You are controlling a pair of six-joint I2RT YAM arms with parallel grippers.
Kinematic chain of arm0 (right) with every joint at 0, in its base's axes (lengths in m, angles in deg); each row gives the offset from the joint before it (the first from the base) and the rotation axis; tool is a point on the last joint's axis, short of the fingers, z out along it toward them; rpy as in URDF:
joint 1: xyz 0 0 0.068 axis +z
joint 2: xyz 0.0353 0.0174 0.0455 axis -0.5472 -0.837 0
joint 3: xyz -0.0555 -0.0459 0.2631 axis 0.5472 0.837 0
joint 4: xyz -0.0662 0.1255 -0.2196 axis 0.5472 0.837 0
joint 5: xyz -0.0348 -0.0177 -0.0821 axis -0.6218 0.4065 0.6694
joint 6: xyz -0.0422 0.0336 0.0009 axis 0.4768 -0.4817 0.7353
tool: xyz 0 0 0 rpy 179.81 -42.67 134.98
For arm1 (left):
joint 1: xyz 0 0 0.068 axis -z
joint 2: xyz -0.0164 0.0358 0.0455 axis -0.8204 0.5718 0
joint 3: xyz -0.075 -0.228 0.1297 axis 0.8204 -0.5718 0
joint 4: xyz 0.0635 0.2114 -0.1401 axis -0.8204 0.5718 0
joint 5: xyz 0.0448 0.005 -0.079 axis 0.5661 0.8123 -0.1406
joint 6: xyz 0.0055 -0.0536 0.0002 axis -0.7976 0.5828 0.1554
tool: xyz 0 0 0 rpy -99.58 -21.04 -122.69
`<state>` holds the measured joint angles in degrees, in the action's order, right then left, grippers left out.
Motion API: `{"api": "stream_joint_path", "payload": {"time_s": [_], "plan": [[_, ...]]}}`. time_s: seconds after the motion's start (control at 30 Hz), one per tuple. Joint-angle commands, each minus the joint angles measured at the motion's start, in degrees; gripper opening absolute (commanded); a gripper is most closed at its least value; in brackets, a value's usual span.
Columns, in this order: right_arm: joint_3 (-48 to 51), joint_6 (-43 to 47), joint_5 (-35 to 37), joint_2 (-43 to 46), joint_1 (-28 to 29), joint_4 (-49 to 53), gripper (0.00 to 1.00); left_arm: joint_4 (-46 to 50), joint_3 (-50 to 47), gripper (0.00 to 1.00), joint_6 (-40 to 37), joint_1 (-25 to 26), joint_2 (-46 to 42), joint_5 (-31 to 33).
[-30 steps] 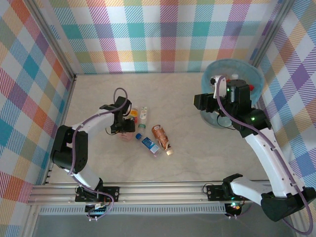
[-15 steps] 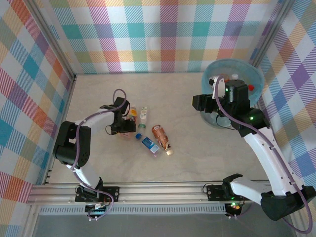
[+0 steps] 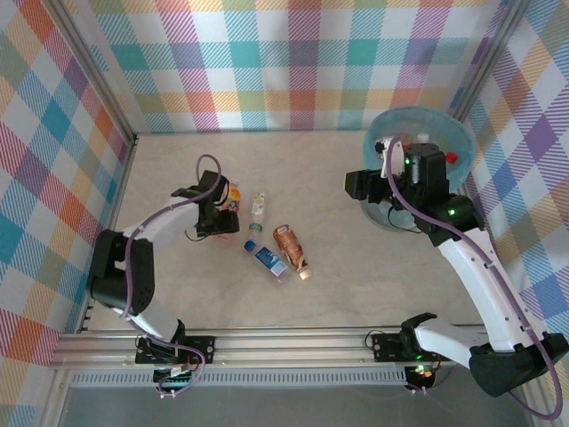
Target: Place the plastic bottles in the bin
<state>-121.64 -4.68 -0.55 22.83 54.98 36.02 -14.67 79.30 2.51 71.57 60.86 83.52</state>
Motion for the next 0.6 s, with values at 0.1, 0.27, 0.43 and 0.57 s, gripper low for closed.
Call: {"api": "stream_joint_path", "payload": {"time_s": [0.1,0.27,0.43,0.57], "plan": [[-1.64,-2.01,-2.35,0.14,0.41,-3.16,0.61,-3.73,-0.7,0.62,-3.82,1.02,-16.26,2.8],[-1.45,-6.24,-10.35,0.16,0.5,-12.52,0.61,-11.81,-1.42,0.58,-10.7,8.31,-29.24,-3.3],[-2.07,-14.16,-20.4,-3.12,1.32,-25.12,0.62,-13.28,1.23,0.57,-15.77,17.36,-33.27,-7.44],[-6.47,-15.13,-23.06,-6.7,4.55,-28.34,0.63,-14.0,3.37,0.57,-15.99,21.62,-33.44,-11.42]]}}
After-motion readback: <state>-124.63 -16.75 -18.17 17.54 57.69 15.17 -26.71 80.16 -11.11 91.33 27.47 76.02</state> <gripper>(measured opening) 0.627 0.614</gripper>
